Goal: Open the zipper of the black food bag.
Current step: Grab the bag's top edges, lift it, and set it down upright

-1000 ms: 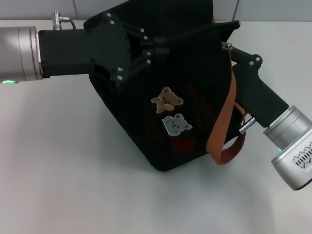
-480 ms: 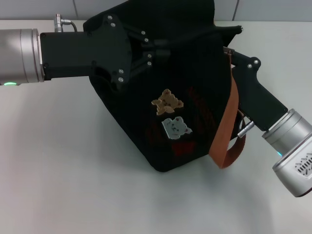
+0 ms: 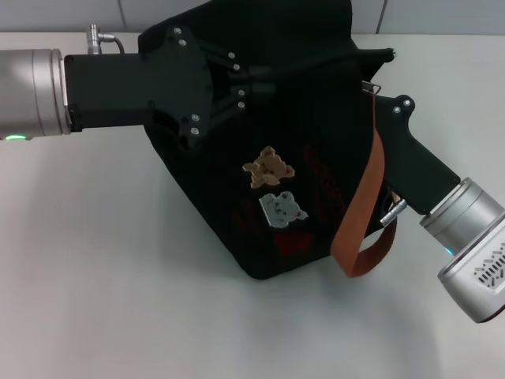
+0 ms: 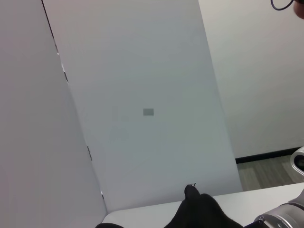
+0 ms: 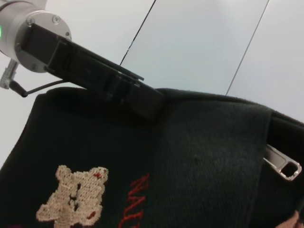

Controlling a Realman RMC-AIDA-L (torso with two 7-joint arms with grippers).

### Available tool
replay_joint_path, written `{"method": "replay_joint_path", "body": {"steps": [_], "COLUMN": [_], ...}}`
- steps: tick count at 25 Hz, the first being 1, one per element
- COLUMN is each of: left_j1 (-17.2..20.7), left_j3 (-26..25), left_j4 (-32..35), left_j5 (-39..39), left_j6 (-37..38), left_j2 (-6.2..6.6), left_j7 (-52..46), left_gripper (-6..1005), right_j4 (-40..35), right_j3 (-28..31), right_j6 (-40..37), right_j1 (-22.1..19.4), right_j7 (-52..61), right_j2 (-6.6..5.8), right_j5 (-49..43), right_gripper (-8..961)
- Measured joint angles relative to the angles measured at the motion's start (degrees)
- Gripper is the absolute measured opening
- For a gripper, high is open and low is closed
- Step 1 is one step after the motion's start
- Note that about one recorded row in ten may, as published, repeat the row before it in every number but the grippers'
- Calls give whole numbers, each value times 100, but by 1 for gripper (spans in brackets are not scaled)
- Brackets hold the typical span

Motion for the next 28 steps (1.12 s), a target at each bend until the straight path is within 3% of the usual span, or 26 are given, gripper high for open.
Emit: {"method": "replay_joint_path", "body": {"steps": [6, 28], "left_j1": [-21, 89], "left_j3": [-3, -33], "left_j4": [0, 0], "left_j5": [1, -141], "left_j6": [6, 28], "left_j2": [0, 9], "left_j7": [0, 8], "left_gripper": [79, 79], "right_j4": [-6, -37], "right_j3": [13, 30], "right_j6": [15, 27], "right_j1": [-18, -107], "right_j7": [5, 39], "right_j2": [0, -15], "right_j5": [0, 13], "right_gripper": [1, 1]}}
